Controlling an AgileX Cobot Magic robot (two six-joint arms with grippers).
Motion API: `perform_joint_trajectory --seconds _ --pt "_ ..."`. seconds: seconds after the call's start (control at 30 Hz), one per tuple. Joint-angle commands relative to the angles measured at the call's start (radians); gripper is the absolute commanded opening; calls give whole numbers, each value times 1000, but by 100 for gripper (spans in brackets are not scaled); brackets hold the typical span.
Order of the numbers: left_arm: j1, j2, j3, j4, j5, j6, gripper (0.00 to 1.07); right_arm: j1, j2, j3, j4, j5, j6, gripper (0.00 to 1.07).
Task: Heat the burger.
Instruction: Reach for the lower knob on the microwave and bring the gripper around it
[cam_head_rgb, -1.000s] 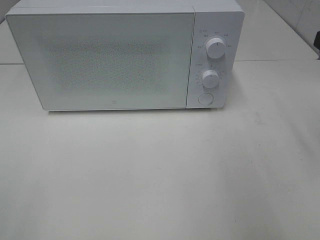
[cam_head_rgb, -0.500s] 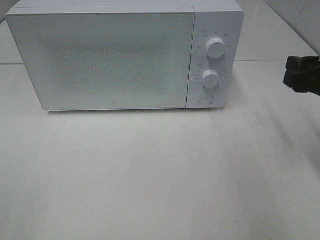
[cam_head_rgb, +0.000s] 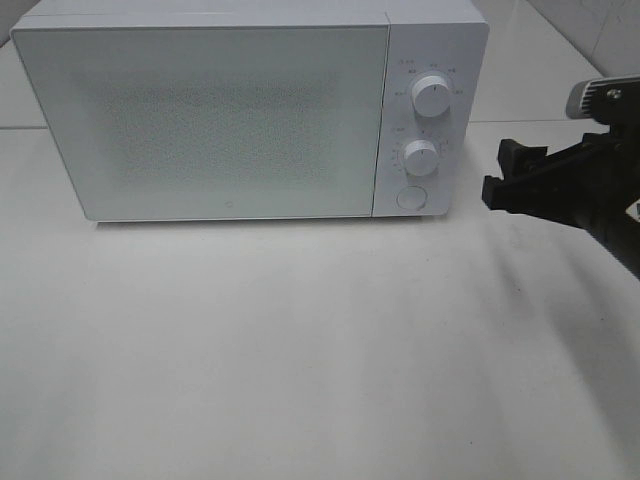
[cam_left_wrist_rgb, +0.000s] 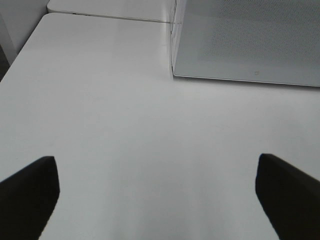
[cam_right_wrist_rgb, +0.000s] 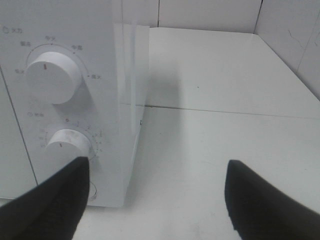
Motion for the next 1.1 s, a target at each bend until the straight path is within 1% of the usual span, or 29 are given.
perform_joint_trajectory --seconds 0.03,0.07,0.13,0.23,0.27,0.3,0.33,0.37,0.4,0.43,0.5,0.7,0.77,0.97,1.03,1.1 --pt "1 -22 1 -7 -14 1 100 81 43 -2 88 -91 -41 74" --pt "1 -22 1 -7 -14 1 100 81 43 -2 88 -91 -41 74" --pt "1 -22 1 -7 -14 1 100 173 92 -3 151 -147 -40 74" --pt "1 -22 1 -7 -14 1 100 191 100 -7 170 -155 -40 74" --pt "1 -22 1 -7 -14 1 100 233 115 -15 229 -165 -41 74" --pt "1 -22 1 -7 -14 1 100 254 120 -22 264 -166 -44 74" --pt "1 -22 1 -7 -14 1 100 254 120 -22 264 -166 -44 74" --pt "1 -22 1 -7 -14 1 100 292 121 -36 329 -165 -62 74" --pt "1 -22 1 -7 -14 1 100 308 121 -43 360 -165 -78 74" --pt "1 -22 1 -7 -14 1 100 308 121 -43 360 -165 -78 74" --pt "1 -17 1 -7 -14 1 100 338 121 -69 415 -170 -152 74" --pt "1 -16 1 -8 -14 1 100 338 147 -100 411 -163 -158 74" --pt "1 -16 1 -8 -14 1 100 338 191 -126 406 -163 -141 74" --pt "1 -16 1 -8 -14 1 100 337 225 -150 402 -171 -113 74" --pt "1 -16 1 -8 -14 1 100 334 266 -199 400 -164 -107 74" --pt "1 -16 1 -8 -14 1 100 334 277 -210 399 -164 -107 74"
